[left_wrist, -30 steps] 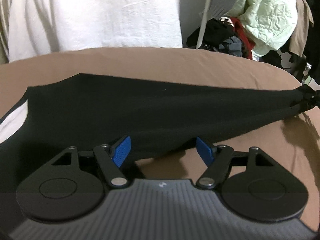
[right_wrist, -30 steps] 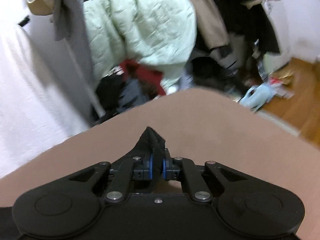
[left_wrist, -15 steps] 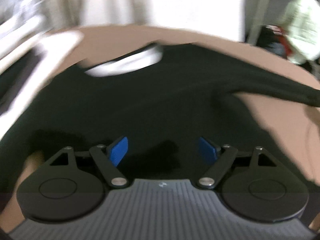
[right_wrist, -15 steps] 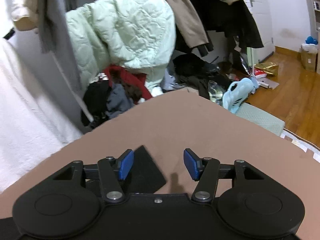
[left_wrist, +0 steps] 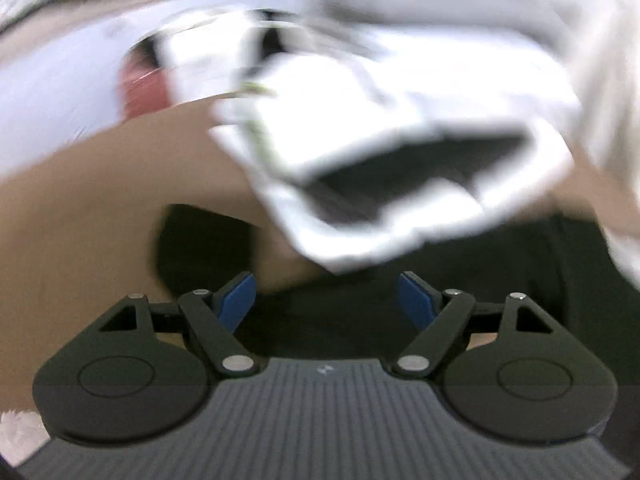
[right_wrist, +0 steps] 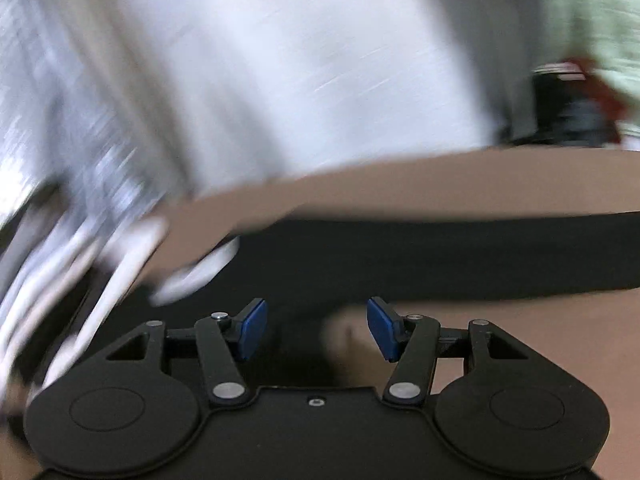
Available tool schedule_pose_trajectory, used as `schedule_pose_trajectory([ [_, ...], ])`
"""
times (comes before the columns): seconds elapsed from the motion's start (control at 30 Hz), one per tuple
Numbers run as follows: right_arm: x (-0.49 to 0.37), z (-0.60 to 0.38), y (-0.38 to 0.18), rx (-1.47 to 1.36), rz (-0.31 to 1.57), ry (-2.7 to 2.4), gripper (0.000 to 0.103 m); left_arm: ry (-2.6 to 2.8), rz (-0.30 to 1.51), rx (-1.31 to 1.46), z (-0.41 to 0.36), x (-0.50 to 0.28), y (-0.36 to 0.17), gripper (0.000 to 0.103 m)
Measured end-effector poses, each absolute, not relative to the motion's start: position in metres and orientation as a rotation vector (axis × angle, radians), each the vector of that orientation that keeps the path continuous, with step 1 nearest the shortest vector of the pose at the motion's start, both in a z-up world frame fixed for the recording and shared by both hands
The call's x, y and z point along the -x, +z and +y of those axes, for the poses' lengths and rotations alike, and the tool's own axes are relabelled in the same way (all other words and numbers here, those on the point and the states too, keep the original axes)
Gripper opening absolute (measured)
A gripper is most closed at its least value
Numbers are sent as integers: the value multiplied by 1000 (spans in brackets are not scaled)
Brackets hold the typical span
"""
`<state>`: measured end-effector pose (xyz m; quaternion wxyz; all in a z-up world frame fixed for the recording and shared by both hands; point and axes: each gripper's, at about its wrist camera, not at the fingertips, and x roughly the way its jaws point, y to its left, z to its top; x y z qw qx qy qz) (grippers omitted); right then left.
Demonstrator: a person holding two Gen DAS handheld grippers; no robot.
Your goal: Fold clothes
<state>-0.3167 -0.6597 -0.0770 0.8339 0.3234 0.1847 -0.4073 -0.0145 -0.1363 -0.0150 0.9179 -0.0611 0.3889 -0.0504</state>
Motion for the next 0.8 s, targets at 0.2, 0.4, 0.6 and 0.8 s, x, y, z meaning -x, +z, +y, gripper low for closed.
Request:
schedule_pose_trajectory([
  [0.2,263,-616,-89,-814,380,-618,61,-31,1010,191,-76,-67,-22,83],
  [0.4,244,-584,-106,-826,393,-644,61,-1,1125,284,-47,-73,-69,83],
  [0.6,220,-568,-113,-822,428,-625,61,-48,1037,129,-76,-82,-80,55],
  [0.8,195,-545,-113,-741,494,-558,61,-10,713,179,-63,-57,-27,6],
])
